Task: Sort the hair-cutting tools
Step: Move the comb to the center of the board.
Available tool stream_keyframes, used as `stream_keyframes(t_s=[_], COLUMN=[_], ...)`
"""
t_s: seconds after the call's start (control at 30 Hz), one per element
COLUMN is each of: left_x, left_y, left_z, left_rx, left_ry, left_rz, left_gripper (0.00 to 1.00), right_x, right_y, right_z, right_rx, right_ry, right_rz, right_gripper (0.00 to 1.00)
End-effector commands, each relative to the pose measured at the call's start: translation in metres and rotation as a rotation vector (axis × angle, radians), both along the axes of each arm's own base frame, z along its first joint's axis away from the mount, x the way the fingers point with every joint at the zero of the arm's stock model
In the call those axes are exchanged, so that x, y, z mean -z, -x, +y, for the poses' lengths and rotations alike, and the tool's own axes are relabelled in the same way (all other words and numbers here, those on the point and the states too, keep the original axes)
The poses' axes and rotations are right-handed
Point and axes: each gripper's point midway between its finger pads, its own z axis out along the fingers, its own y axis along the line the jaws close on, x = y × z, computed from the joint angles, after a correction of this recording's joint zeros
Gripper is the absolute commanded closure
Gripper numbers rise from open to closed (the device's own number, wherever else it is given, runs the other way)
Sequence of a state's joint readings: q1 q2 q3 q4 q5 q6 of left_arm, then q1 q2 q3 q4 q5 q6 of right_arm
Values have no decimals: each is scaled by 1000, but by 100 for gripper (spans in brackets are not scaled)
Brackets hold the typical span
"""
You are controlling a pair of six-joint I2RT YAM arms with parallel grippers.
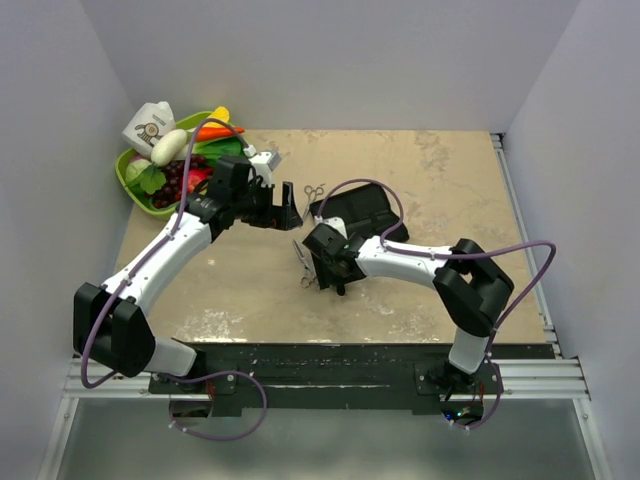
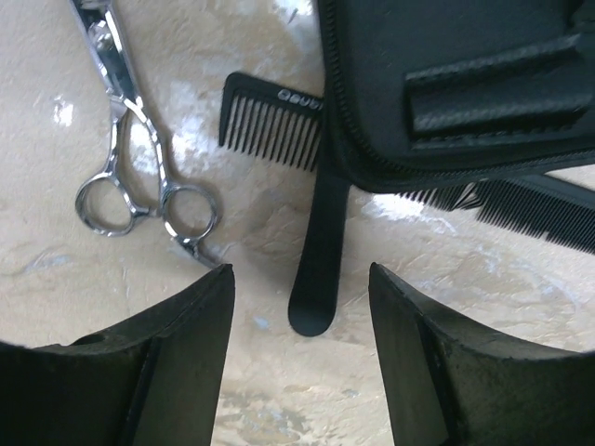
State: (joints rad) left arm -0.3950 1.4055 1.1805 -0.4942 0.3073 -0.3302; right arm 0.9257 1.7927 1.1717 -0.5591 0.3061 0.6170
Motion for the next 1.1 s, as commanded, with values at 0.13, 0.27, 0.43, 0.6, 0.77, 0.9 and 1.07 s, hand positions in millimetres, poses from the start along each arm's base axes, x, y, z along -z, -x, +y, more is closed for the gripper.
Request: stream_keyframes(t_s=[0.13,0.27,0.43,0.6,0.77,0.9,1.07], left_x=[-14,-13,-13,-12,-10,-9,-10], left_y=[2,1,1,1,0,0,-3], left_z=[-4,-4,-4,-3,-4,-5,-6], left_rx=[20,18,17,16,16,19,20], left_ry=[27,26,25,23,21,23,25], left_rz=[-41,-40,-41,-38,-35,-31,-33], left_gripper=[1,1,1,1,1,1,1], right_x=[2,9,19,24,23,8,-34], right_y=[-20,-20,-14,-10,-6,0,15], right_z=[-12,-14,-12,-13,-19,-24,-25], right_rx=[47,48,33,22,14,-3,-88], right_ry=[12,3,-14,-14,3,-12,-73], right_rz=[-60,-51,-20,-4,4,-3,-6], right_gripper=[41,48,57,70,97,100,100])
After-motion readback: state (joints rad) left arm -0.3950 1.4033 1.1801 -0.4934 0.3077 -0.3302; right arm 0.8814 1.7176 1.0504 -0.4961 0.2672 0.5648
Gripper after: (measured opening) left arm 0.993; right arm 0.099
